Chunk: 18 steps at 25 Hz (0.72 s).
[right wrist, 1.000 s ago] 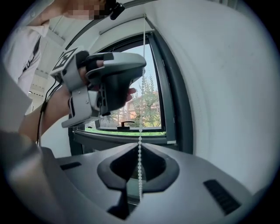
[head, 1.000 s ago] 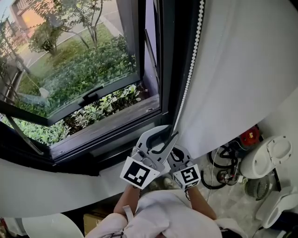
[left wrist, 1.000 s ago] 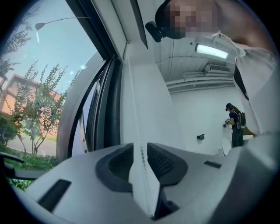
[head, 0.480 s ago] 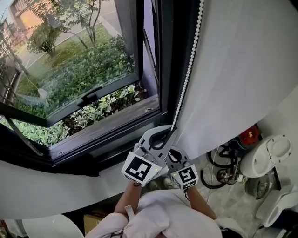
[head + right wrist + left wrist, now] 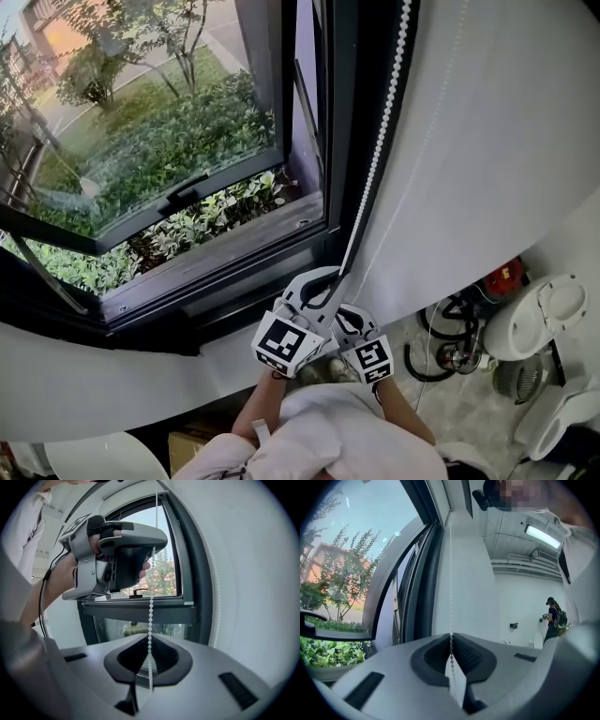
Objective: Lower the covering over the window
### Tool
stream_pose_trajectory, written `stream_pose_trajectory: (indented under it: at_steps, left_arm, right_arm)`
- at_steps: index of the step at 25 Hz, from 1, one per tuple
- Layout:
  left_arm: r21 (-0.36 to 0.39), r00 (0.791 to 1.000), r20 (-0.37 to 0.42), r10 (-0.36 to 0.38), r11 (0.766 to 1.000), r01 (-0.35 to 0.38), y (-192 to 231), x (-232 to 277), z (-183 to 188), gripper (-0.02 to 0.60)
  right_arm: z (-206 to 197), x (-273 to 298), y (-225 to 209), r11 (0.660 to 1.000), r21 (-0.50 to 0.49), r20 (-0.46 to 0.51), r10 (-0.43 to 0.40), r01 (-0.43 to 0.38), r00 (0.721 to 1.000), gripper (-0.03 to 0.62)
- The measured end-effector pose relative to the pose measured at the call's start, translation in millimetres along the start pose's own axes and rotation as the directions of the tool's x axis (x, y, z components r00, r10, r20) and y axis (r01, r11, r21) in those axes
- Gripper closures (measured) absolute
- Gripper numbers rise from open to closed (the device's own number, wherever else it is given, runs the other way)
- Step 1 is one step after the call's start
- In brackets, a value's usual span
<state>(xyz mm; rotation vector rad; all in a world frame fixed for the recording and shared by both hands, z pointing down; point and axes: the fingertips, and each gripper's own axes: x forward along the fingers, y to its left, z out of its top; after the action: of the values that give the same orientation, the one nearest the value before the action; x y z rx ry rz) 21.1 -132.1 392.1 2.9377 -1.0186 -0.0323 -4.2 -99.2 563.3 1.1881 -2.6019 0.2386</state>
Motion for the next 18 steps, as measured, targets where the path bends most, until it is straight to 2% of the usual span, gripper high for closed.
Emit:
stream_pose_trajectory:
  at_steps: [5, 9, 18]
  left_arm:
    - [-0.001, 1.000, 0.005, 0.004, 1.000, -0.004, 2, -1, -2, 0.561]
    - [-0.001, 0.999, -0.037, 0.010, 1.000, -0.010, 3, -1, -21, 0.561]
    - [-0.043, 0.995, -0.095, 0.010, 0.999, -0.014, 2, -6, -63, 0.561]
  right_arm:
    - [0, -9, 4, 1.000, -0.025, -0.026, 0.012, -0.013, 1.000, 0.546]
    - [21, -26, 1, 1.000, -0.023, 0.016, 0.011, -0.010, 1.000, 0.516]
    - [85, -63, -24, 0.997, -0.056, 0.134, -0.037, 0.045, 0.990, 0.514]
